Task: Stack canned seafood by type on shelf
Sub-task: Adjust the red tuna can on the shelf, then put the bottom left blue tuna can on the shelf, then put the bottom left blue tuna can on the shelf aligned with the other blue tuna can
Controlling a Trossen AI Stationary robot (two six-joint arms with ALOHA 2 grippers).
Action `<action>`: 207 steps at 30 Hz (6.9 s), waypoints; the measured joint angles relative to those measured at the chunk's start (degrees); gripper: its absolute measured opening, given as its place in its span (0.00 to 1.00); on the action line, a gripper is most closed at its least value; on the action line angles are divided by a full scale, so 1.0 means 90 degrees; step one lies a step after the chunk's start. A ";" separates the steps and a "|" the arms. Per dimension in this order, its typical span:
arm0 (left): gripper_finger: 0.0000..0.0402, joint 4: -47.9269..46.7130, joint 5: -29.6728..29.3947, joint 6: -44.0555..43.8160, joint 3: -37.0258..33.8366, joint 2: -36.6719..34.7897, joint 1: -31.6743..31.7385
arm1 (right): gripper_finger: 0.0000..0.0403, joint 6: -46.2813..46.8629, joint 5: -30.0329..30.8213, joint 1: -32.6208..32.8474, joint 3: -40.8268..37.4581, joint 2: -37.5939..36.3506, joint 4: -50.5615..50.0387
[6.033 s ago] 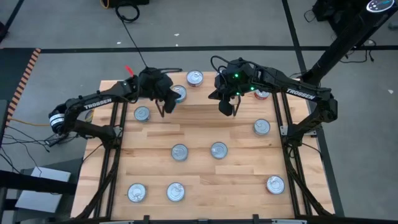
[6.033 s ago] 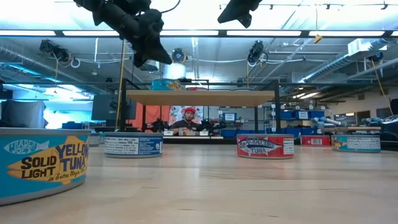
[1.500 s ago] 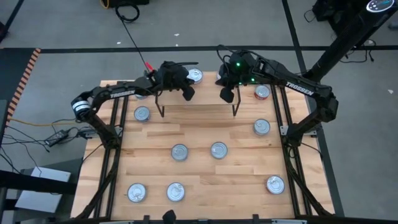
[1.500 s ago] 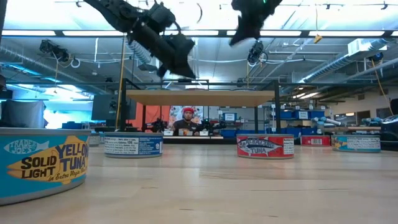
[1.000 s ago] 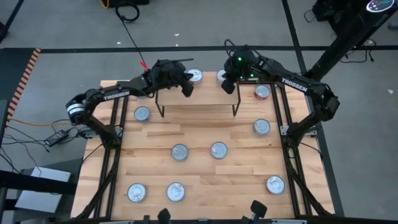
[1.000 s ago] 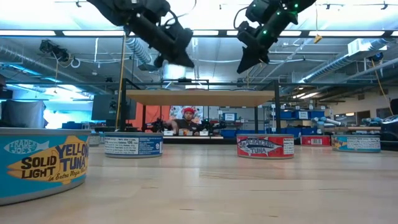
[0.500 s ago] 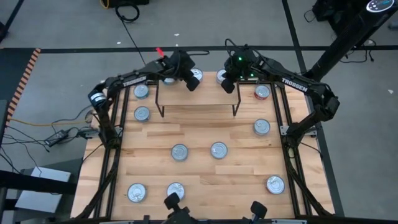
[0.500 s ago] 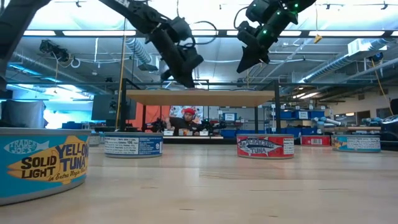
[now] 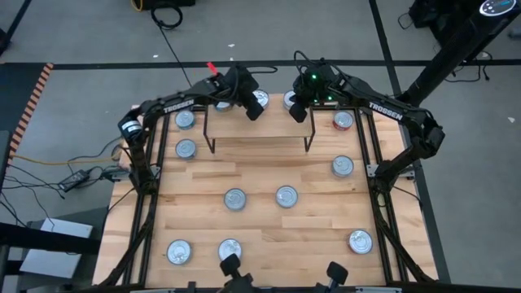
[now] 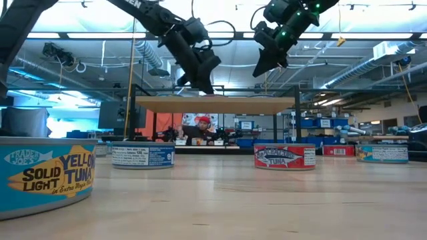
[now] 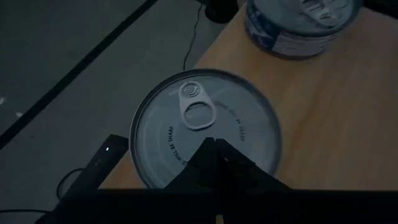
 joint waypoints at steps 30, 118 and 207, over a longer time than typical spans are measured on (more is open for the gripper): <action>0.00 0.1931 0.1543 0.0328 -0.1402 -0.2172 -0.0533 | 0.01 0.0331 -0.0374 0.1292 0.0002 0.0000 0.1741; 0.04 -0.2515 0.1457 -0.4595 -0.3781 -0.3596 -0.7722 | 0.02 0.0071 -0.2126 0.1917 0.0000 -0.0002 0.0952; 0.00 -0.1483 0.1536 -0.5429 -0.4090 -0.1098 -0.7333 | 0.03 -0.0115 -0.2185 0.1976 0.0000 -0.0030 0.0932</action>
